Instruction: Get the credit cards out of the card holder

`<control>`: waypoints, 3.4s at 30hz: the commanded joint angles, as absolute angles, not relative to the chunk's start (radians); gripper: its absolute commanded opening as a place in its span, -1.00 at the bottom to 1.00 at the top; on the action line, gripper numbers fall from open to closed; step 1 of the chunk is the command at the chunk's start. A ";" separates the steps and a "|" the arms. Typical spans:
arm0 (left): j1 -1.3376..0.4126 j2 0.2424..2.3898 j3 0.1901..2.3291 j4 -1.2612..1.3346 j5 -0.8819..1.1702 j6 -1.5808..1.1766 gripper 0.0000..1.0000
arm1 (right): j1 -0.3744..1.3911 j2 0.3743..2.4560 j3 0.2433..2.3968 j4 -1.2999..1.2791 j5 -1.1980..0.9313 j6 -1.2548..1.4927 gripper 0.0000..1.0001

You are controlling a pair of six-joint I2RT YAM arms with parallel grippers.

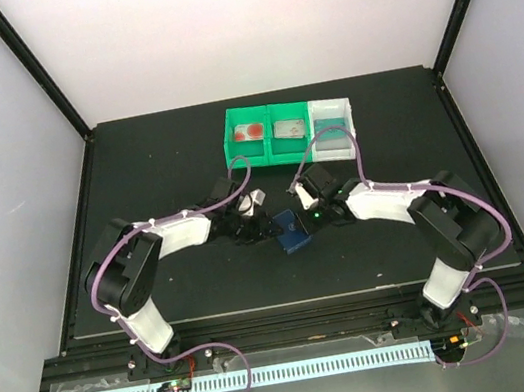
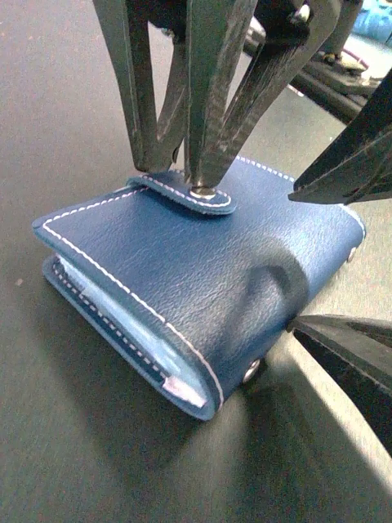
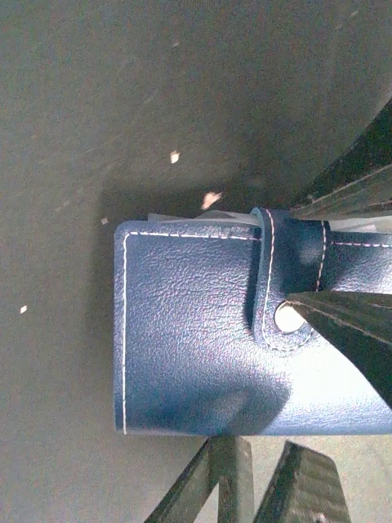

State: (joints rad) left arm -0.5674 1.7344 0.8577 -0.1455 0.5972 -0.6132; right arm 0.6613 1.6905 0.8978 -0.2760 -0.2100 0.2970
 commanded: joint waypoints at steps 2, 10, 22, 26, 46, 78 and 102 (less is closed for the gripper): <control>-0.645 1.706 0.852 -0.051 0.707 -0.653 -0.21 | 0.663 1.628 0.826 -0.288 -0.173 0.305 -0.51; -0.688 1.571 0.789 -0.044 0.652 -0.672 -0.10 | 0.664 1.491 0.768 -0.368 -0.136 0.359 -0.52; -0.689 1.111 0.695 -0.301 0.319 -0.534 0.98 | 0.701 1.464 0.888 -0.440 -0.089 0.415 -0.53; -0.690 0.958 0.691 -0.408 0.208 -0.498 0.98 | 0.730 1.501 0.917 -0.439 -0.078 0.432 -0.50; -0.689 0.630 0.542 -0.403 0.231 -0.525 0.98 | 0.802 1.705 1.034 -0.549 0.049 0.433 -0.48; -0.689 0.663 0.500 -0.431 0.180 -0.573 0.98 | 0.841 1.642 0.985 -0.538 0.108 0.430 -0.98; -0.688 0.873 0.486 -0.008 0.479 -0.832 0.81 | 0.851 1.279 0.876 -0.246 -0.269 0.549 -0.98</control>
State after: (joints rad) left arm -0.6930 0.8707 0.4911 -0.1394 0.4179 -0.7650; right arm 0.8387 1.3079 0.8894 -0.3126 -0.2169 0.5133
